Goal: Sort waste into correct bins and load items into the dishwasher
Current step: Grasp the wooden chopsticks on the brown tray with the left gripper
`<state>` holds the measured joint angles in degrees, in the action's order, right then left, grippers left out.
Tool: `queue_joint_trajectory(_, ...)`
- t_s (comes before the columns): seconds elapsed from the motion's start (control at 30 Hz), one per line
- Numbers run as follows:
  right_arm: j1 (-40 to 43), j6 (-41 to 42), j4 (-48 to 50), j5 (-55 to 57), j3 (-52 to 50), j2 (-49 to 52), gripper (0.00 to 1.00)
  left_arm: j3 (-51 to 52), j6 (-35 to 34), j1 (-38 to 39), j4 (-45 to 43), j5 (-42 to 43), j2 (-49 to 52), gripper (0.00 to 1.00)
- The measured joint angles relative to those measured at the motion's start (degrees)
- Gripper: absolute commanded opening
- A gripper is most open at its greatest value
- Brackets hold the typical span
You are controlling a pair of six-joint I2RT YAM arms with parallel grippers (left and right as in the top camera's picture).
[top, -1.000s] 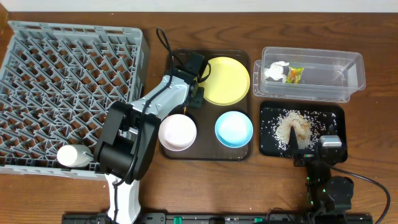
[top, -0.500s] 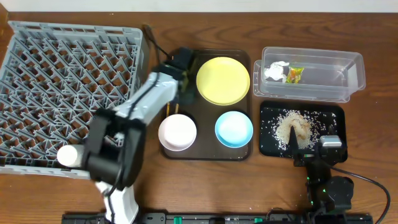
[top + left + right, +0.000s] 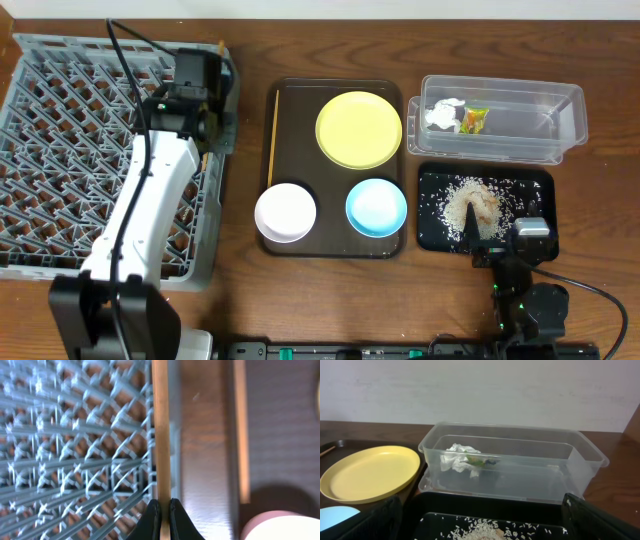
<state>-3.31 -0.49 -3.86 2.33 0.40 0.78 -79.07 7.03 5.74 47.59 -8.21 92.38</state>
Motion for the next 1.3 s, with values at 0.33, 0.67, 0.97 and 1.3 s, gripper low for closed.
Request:
queue_joint_trajectory(0.33, 0.0, 0.0, 0.0, 0.0, 0.0, 0.0, 0.99, 1.8, 1.3, -4.5, 0.1, -0.8, 4.3, 0.39)
queue_joint_trajectory(0.67, 0.0, 0.0, 0.0, 0.0, 0.0, 0.0, 0.99, 1.6, 0.3, -3.1, 0.0, 4.5, 2.9, 0.51)
queue_joint_trajectory(0.97, 0.0, 0.0, 0.0, 0.0, 0.0, 0.0, 0.99, 0.4, -1.1, 5.9, -11.2, 17.7, 3.0, 0.43)
queue_joint_trajectory(1.3, 0.0, 0.0, 0.0, 0.0, 0.0, 0.0, 0.99, 0.4, -1.3, 8.8, -17.0, 16.1, 18.4, 0.37)
